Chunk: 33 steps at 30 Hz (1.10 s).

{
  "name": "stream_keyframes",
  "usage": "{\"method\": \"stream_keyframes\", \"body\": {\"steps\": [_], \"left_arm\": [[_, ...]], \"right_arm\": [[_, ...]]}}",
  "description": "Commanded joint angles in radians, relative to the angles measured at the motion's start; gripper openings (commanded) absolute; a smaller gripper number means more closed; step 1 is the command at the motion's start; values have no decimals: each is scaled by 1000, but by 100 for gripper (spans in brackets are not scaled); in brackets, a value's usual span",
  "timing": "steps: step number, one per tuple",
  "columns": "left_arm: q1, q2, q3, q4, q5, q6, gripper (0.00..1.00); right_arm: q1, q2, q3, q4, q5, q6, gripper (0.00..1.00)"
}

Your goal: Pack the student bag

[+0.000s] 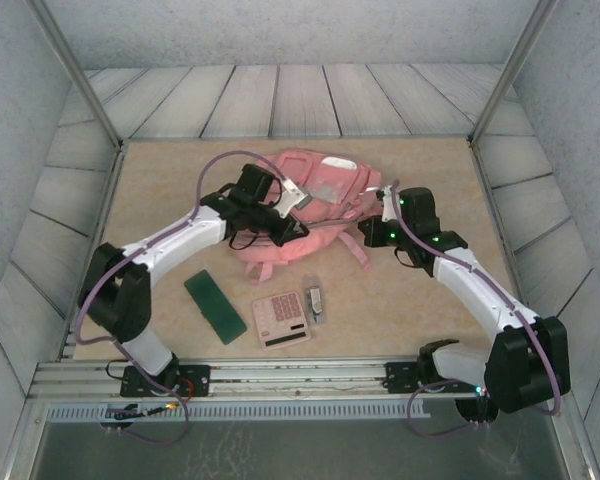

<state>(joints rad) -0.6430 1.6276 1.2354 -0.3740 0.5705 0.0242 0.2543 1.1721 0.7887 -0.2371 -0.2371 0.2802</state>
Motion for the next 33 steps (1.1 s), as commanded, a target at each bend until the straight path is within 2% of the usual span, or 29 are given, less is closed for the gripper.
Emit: {"method": "stream_keyframes", "body": {"steps": [1, 5, 9, 11, 16, 23, 24, 26, 28, 31, 33], "left_arm": [[61, -86, -57, -40, -224, -39, 0], [103, -142, -127, -27, -330, -67, 0], [147, -151, -177, -2, -341, -100, 0], [151, -146, -196, 17, -313, -101, 0], [152, -96, -208, 34, -267, -97, 0], [152, -58, -218, 36, -274, -100, 0], [152, -55, -217, 33, -280, -100, 0], [152, -47, -212, 19, -297, -101, 2], [152, -41, -205, 7, -329, -127, 9], [154, -48, -200, -9, -340, -174, 42], [154, -66, -207, -7, -327, -215, 55]], "right_arm": [[-68, -12, -23, -3, 84, 34, 0], [-108, -1, -52, 11, 106, 63, 0], [-120, 3, -70, 6, 111, 70, 0], [-119, 5, -82, 13, 51, 65, 0], [-118, 67, -153, 116, -188, 110, 0], [-115, 94, -155, 106, -191, 88, 0], [-116, 94, -140, 97, -193, 76, 3], [-115, 103, -101, 71, -191, 47, 16], [-116, 121, -51, 41, -176, 18, 28], [-115, 158, 18, 26, -135, 0, 42], [-116, 198, 69, 16, -97, -8, 50]]}}
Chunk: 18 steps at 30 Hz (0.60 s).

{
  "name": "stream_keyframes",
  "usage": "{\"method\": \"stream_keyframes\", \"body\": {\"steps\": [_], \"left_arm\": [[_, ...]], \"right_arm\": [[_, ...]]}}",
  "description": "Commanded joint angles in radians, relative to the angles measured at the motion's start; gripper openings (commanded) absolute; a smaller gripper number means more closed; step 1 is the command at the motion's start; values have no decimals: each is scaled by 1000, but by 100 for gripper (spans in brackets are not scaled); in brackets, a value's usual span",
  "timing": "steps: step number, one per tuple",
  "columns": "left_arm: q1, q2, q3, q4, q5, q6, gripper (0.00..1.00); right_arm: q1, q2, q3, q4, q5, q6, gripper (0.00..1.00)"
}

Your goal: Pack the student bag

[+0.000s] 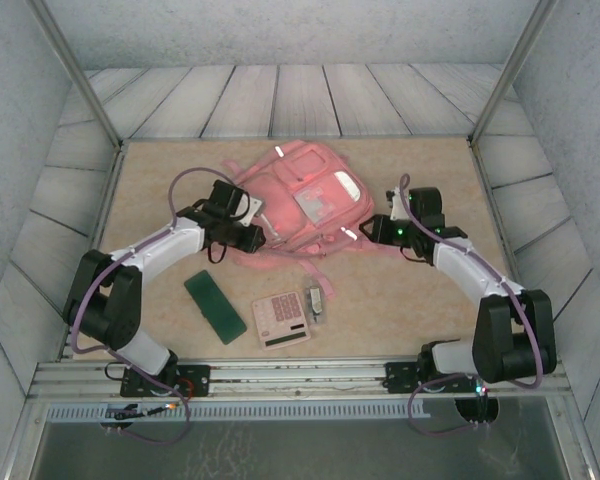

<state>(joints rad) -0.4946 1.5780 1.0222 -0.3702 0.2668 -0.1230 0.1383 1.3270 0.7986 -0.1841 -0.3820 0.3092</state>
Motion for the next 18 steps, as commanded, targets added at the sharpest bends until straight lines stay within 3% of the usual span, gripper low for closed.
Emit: {"method": "stream_keyframes", "body": {"steps": [1, 5, 11, 15, 18], "left_arm": [[7, -28, -1, -1, -10, -86, 59], [18, -56, -50, 50, 8, -149, 67], [63, -41, -99, 110, 0, -289, 68], [76, 8, -118, 223, 32, -270, 62], [77, 84, -65, 219, 37, -237, 57]], "right_arm": [[0, 66, 83, -41, 68, -41, 53], [-10, 179, 169, -44, 161, -38, 58], [-35, 363, 277, 17, 176, -59, 58], [-39, 480, 351, 36, 142, -55, 54], [-40, 545, 388, 38, 108, -50, 48]]}}
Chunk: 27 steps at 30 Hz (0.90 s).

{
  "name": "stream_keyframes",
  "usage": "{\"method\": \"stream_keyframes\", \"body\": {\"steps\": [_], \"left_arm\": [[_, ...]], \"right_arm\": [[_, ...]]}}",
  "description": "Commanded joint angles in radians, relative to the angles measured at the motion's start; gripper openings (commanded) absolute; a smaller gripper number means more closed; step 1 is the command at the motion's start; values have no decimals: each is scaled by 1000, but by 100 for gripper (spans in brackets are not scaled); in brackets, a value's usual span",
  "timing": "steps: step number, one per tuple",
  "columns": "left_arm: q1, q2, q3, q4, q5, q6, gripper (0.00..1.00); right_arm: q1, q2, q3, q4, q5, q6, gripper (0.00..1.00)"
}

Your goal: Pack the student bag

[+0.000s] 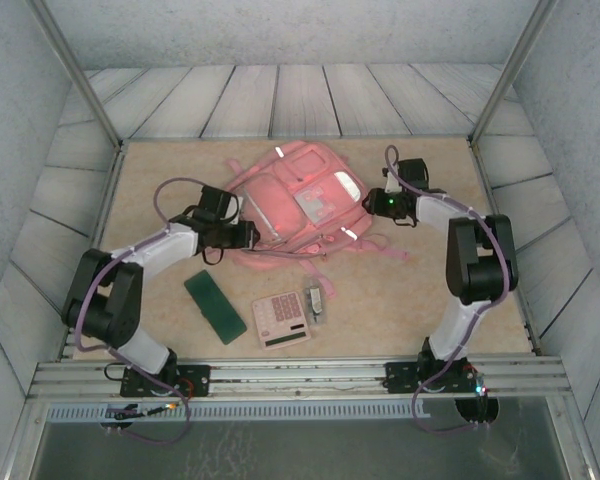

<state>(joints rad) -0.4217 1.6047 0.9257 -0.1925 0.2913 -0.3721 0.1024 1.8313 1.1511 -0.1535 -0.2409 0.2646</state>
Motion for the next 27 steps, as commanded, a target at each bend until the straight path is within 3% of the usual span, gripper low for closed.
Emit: {"method": "stream_keyframes", "body": {"steps": [1, 9, 13, 17, 19, 23, 27], "left_arm": [[6, 80, 48, 37, 5, 18, 56], [15, 206, 141, 60, -2, 55, 48], [26, 234, 186, 63, 0, 85, 45], [37, 274, 247, 53, 11, 113, 46], [43, 304, 283, 54, 20, 132, 46], [60, 356, 359, 63, 47, 150, 49], [67, 348, 403, 47, 67, 167, 59]], "right_arm": [[-3, 54, 41, 12, -44, -5, 45], [-4, 38, -36, 20, -144, 17, 8], [1, -95, -192, 34, -201, 54, 2], [10, -242, -373, 78, -325, 116, 2], [14, -303, -428, 59, -357, 123, 7], [12, -383, -438, -58, -273, 85, 28], [11, -414, -384, -152, -142, 60, 32]]}}
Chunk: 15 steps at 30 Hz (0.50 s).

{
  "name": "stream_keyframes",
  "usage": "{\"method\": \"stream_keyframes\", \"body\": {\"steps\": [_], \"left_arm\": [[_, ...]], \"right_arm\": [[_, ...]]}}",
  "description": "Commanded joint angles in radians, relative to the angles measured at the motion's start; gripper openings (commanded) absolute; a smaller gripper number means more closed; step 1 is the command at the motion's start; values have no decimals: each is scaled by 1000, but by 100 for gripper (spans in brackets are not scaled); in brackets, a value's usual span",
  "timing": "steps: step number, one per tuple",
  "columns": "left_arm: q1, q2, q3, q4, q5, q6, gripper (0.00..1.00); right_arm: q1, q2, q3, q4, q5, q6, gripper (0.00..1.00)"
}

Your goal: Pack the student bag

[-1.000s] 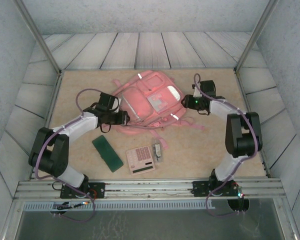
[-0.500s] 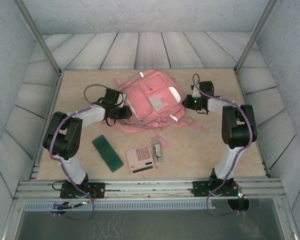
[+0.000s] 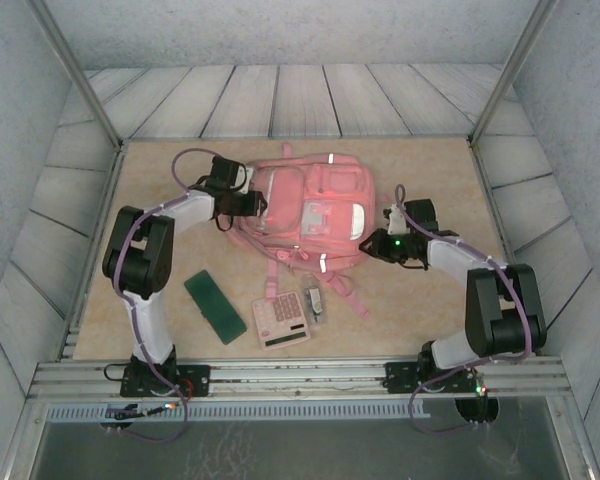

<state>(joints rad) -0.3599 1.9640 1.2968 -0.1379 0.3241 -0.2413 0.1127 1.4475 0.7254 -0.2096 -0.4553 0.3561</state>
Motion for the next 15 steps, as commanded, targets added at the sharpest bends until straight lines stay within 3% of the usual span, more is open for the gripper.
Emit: {"method": "stream_keyframes", "body": {"steps": [1, 9, 15], "left_arm": [[6, -29, 20, -5, 30, 36, 61], [6, -230, -135, -46, -37, 53, 68], [-5, -336, -203, -110, 62, 61, 66]], "right_arm": [[1, -34, 54, -111, 89, -38, 32], [1, -21, 89, -88, 143, -30, 32], [1, 68, 118, 5, 116, 9, 28]]}}
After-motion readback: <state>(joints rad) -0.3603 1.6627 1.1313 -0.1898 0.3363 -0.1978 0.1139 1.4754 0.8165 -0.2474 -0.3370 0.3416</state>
